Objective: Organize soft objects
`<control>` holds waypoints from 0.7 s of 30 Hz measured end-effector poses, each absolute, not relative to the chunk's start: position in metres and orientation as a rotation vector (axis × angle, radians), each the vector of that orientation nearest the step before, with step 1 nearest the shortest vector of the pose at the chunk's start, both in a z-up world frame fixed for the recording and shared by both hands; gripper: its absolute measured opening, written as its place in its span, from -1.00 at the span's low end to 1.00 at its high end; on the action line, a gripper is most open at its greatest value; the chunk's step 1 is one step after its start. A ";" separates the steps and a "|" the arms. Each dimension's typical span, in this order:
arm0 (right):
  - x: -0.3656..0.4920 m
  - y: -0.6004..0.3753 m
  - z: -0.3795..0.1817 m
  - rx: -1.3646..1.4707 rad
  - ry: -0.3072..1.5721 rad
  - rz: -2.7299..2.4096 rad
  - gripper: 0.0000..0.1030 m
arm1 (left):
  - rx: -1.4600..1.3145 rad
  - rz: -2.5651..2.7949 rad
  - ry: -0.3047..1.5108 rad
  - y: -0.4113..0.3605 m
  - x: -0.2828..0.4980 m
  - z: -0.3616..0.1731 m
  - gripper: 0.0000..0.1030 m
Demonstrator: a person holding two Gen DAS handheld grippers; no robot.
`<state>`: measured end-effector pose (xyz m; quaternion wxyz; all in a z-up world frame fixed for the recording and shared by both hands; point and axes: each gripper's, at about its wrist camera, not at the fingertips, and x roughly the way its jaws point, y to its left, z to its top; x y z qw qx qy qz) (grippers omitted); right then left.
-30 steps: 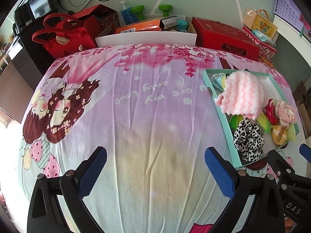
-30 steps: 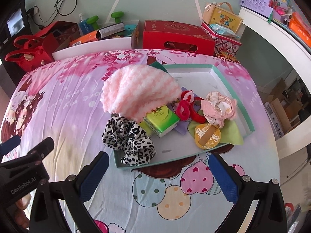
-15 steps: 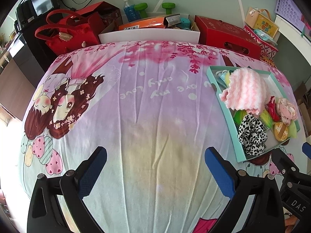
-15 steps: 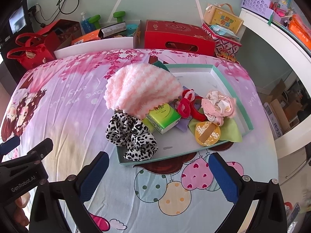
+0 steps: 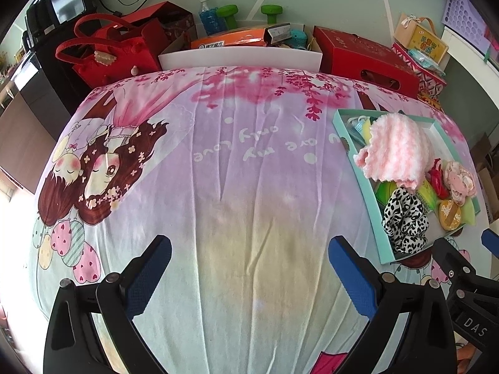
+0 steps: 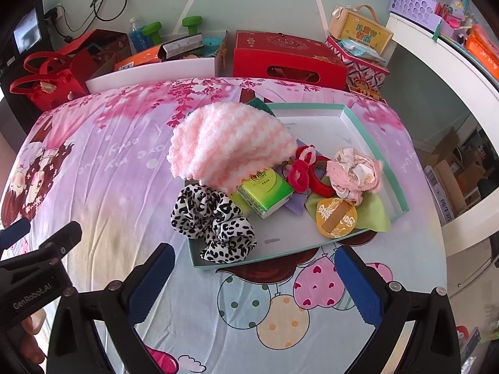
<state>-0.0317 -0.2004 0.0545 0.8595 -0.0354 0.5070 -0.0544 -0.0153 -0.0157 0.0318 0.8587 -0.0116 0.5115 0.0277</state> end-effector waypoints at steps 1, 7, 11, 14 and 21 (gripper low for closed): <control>-0.031 -0.200 0.054 -0.075 1.066 -0.114 1.00 | -0.026 0.056 1.071 -0.015 -0.015 0.032 0.95; -0.031 -0.198 0.054 -0.084 1.062 -0.122 1.00 | -0.035 0.055 1.074 -0.013 -0.014 0.031 0.95; -0.032 -0.196 0.055 -0.087 1.056 -0.113 1.00 | -0.042 0.059 1.066 -0.010 -0.015 0.035 0.95; -0.032 -0.195 0.055 -0.087 1.054 -0.111 1.00 | -0.048 0.067 1.069 -0.008 -0.015 0.035 0.95; -0.034 -0.197 0.057 -0.081 1.045 -0.105 1.00 | -0.038 0.071 1.069 -0.010 -0.014 0.035 0.95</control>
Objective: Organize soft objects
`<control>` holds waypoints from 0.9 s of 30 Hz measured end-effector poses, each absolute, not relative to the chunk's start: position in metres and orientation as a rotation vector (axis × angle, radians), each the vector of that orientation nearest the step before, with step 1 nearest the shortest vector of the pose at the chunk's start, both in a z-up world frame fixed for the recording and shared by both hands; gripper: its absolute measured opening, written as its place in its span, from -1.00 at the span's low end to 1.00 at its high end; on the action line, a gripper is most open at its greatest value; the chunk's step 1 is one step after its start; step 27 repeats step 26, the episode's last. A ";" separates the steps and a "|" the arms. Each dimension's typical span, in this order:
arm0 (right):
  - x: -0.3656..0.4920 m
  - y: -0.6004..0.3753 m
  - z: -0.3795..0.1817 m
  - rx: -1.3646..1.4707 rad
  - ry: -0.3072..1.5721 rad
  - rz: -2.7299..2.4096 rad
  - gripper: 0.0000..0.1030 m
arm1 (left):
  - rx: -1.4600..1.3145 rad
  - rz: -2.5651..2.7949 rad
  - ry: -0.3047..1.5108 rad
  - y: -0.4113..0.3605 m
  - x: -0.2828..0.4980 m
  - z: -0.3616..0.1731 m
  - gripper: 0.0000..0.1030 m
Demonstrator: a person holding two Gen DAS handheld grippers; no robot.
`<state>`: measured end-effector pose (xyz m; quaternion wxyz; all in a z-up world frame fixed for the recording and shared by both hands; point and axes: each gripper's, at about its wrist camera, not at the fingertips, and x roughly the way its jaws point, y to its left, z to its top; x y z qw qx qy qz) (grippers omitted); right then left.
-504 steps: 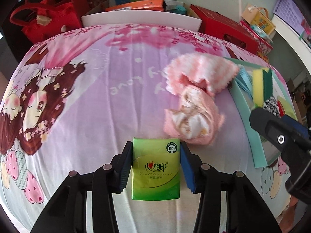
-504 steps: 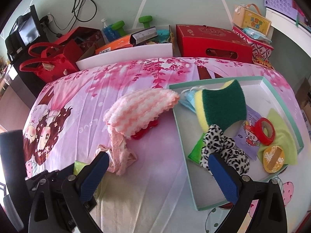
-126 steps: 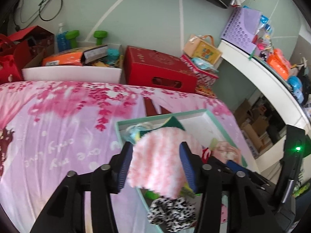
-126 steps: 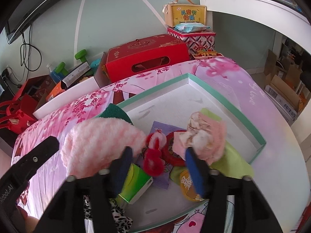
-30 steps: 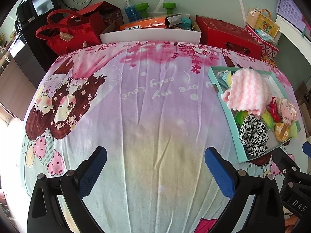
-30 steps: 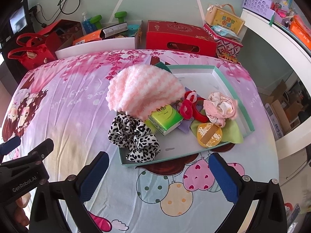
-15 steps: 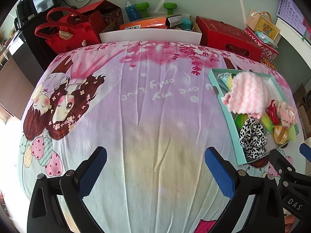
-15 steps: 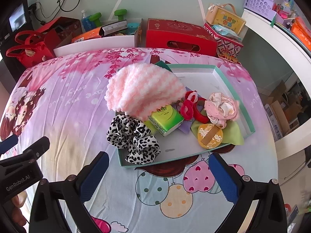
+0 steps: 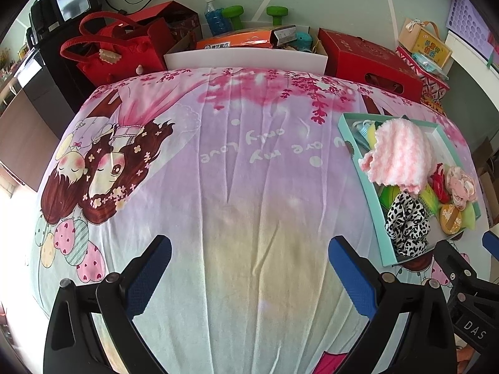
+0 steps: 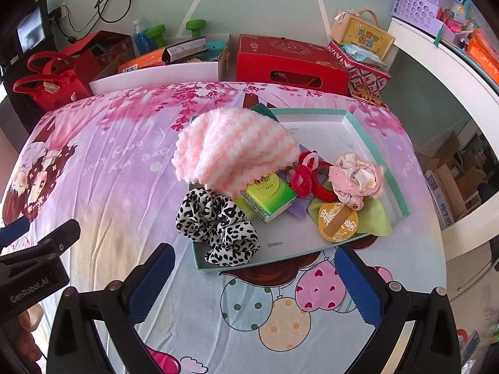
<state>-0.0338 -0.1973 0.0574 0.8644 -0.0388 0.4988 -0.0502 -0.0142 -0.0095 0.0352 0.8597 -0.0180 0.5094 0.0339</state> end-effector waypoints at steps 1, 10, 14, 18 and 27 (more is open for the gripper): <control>-0.034 -0.197 0.057 -0.081 1.045 -0.104 1.00 | -0.036 0.072 1.071 -0.010 -0.014 0.035 0.95; -0.034 -0.198 0.058 -0.075 1.044 -0.100 1.00 | -0.040 0.069 1.062 -0.010 -0.015 0.037 0.95; -0.034 -0.200 0.058 -0.070 1.043 -0.100 1.00 | -0.038 0.072 1.061 -0.011 -0.016 0.037 0.95; -0.034 -0.202 0.059 -0.065 1.041 -0.103 1.00 | -0.046 0.073 1.067 -0.011 -0.016 0.035 0.95; -0.034 -0.207 0.058 -0.052 1.043 -0.112 1.00 | -0.069 0.047 1.050 -0.013 -0.017 0.034 0.95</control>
